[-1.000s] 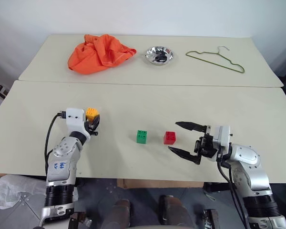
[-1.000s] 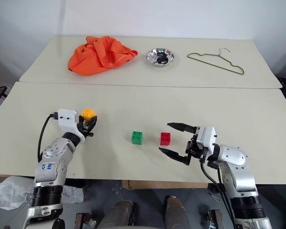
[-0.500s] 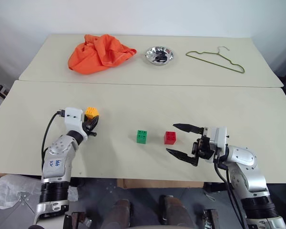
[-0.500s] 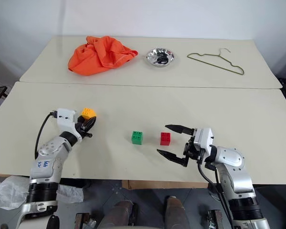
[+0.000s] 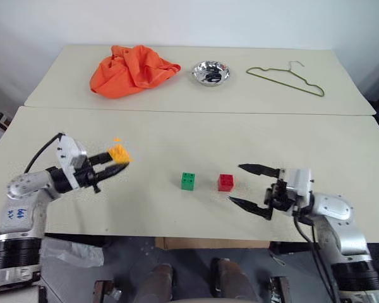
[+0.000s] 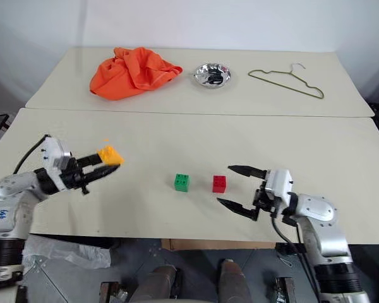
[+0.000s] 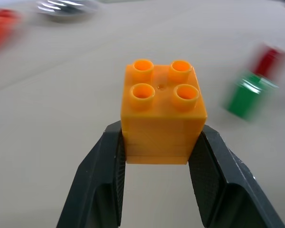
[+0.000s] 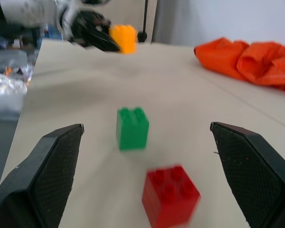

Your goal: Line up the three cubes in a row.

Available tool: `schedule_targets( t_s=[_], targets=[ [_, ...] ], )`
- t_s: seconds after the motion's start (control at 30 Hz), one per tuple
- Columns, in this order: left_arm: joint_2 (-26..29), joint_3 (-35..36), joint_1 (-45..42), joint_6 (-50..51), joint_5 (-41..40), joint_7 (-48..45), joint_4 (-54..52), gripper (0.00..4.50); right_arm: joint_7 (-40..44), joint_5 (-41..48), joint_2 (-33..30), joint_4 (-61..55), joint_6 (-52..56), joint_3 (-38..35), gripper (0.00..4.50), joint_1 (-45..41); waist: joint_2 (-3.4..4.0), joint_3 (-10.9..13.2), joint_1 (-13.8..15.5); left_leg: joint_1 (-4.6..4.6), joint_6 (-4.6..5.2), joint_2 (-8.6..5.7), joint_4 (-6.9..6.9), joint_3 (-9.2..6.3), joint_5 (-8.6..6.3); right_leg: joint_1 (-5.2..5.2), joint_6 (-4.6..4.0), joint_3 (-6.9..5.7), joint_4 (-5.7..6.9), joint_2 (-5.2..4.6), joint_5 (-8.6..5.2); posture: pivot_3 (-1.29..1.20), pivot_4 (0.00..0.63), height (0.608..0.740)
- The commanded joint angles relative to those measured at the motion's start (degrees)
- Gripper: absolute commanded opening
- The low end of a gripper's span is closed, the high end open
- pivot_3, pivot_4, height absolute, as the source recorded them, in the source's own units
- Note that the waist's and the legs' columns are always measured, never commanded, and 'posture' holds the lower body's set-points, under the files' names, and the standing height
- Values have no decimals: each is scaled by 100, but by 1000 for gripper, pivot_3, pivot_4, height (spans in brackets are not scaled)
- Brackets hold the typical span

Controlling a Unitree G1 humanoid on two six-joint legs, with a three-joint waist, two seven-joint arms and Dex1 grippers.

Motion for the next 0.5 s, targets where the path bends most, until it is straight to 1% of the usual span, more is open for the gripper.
schedule_targets(
  t_s=[0.03, 0.1, 0.17, 0.27, 0.43, 0.5],
  targets=[
    [-41, -487, -399, -1012, 319, -1023, 655, 1480, 618, 328, -408, -298, -9, -288, 4500, 383, 6, 3, 40, 0, 0, 0, 0, -1, 0, 2, 0, 0, -2, 0, 0, 0, 150, 740],
    [-171, -778, -703, -1508, 574, -1316, 1203, 1480, 792, 314, -552, -265, -82, -329, 4500, 487, 6, 3, 33, 1, 2, 0, 3, -9, 0, 13, 0, -5, -9, 1, 0, 0, 150, 740],
    [-333, -950, -1030, -1891, 769, -1428, 1722, 1480, 759, 296, -546, -237, -105, -363, 4500, 459, 5, 3, 22, 5, 4, -2, 6, -4, 0, 16, 3, -8, -6, 5, 2, 0, 150, 740],
    [-629, -1100, -1513, -2221, 931, -1465, 2410, 1480, 616, 295, -484, -334, -54, -389, 4500, 461, 5, 3, -15, 4, 4, 2, 7, 0, 0, 11, 4, -10, 7, 12, 2, 0, 150, 740],
    [-768, -1294, -1909, -2737, 1195, -1706, 3174, 1480, 457, 293, -480, -490, -6, -406, 4500, 542, 4, 3, -68, 0, 4, 4, 6, 4, 0, 5, 5, -8, 22, 15, 3, 0, 150, 740],
    [-824, -1319, -2107, -2729, 1248, -1739, 3484, 1480, 407, 311, -497, -548, 28, -426, 4500, 567, 4, 4, -56, -1, 6, 0, 11, 4, 0, 5, 7, -9, 23, 15, 4, 0, 150, 740]
  ],
)
